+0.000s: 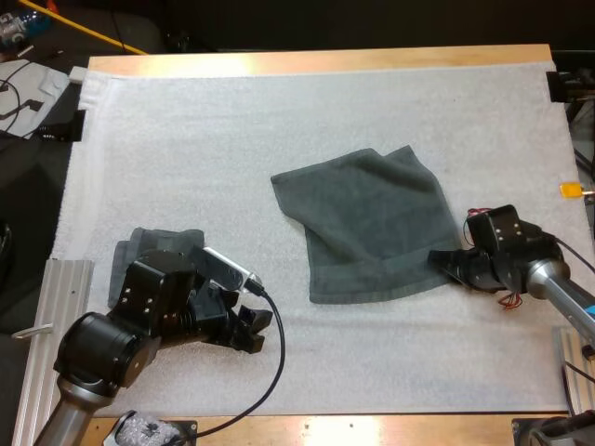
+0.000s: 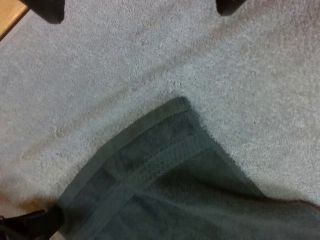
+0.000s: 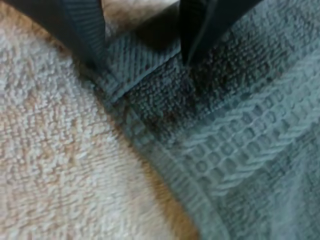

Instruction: Pick towel from pile, fold and stack

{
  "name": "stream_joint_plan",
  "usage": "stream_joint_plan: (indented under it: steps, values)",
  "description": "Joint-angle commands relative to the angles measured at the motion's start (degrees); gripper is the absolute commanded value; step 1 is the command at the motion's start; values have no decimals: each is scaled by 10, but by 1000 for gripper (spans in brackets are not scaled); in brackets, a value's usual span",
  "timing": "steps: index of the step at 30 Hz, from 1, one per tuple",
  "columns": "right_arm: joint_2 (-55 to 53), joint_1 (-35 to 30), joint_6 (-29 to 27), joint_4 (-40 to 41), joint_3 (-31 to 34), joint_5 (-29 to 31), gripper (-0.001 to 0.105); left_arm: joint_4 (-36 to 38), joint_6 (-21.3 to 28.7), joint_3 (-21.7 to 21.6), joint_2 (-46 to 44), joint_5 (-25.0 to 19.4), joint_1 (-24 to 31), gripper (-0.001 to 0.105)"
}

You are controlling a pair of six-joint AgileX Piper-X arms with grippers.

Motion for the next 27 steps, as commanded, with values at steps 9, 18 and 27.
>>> stream_joint_plan:
  steps: [9,18,27]
  values:
    - [10,1,7,5,-3,8,2,-7,-3,0,3,5,0,59]
    - [-23,1,-11,52,-1,2,0,-10,30,-1,3,6,-2,59]
    - [-81,0,-34,104,-1,12,0,-29,46,4,12,24,-3,59]
